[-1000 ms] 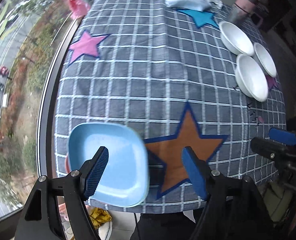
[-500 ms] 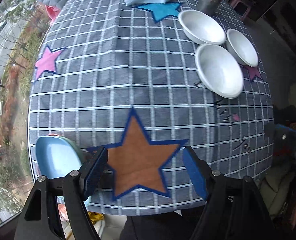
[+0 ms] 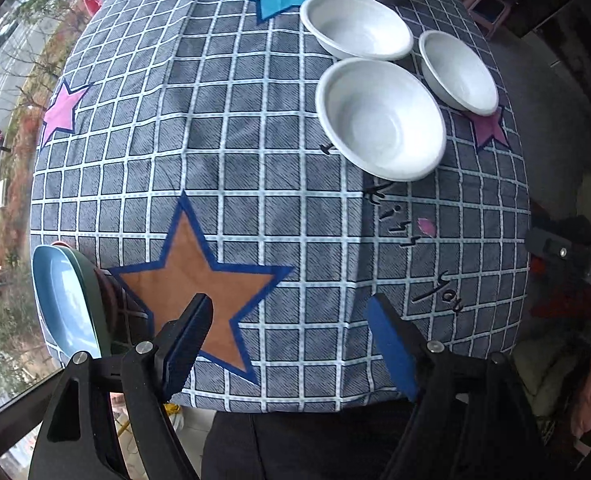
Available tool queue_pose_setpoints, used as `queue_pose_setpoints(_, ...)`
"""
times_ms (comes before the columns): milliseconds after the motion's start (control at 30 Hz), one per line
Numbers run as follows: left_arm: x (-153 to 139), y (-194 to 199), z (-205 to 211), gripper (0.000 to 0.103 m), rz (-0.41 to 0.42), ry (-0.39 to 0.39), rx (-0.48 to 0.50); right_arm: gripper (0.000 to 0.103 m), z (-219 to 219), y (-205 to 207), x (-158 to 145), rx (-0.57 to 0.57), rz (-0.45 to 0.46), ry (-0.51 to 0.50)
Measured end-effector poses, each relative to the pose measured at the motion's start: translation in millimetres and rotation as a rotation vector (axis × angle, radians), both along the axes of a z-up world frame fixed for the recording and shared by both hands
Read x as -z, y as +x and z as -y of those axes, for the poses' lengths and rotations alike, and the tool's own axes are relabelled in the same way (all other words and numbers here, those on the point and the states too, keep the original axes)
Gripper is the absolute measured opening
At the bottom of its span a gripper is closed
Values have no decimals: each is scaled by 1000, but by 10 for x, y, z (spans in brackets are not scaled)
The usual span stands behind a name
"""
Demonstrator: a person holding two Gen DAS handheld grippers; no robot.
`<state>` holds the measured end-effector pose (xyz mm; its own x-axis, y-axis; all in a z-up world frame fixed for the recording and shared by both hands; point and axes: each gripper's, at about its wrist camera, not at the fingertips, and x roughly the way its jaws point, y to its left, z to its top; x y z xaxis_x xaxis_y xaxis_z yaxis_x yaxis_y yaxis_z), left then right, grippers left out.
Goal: Organize plates and bowls
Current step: 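Move both grippers over the table toward the white bowls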
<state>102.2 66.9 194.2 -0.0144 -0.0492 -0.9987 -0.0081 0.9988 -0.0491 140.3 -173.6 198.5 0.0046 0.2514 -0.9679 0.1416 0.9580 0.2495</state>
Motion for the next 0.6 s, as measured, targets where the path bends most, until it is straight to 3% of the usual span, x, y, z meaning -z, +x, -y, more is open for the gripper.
queue_pose_setpoints(233, 121, 300, 86, 82, -24, -40, -43, 81, 22, 188, 120, -30, 29, 50)
queue_pose_setpoints(500, 639, 985, 7, 82, -50, -95, -191, 81, 609, 820, 330, 208, 18, 32)
queue_pose_setpoints(600, 811, 1206, 43, 82, -48, -92, -196, 80, 784, 1101, 436, 249, 26, 2)
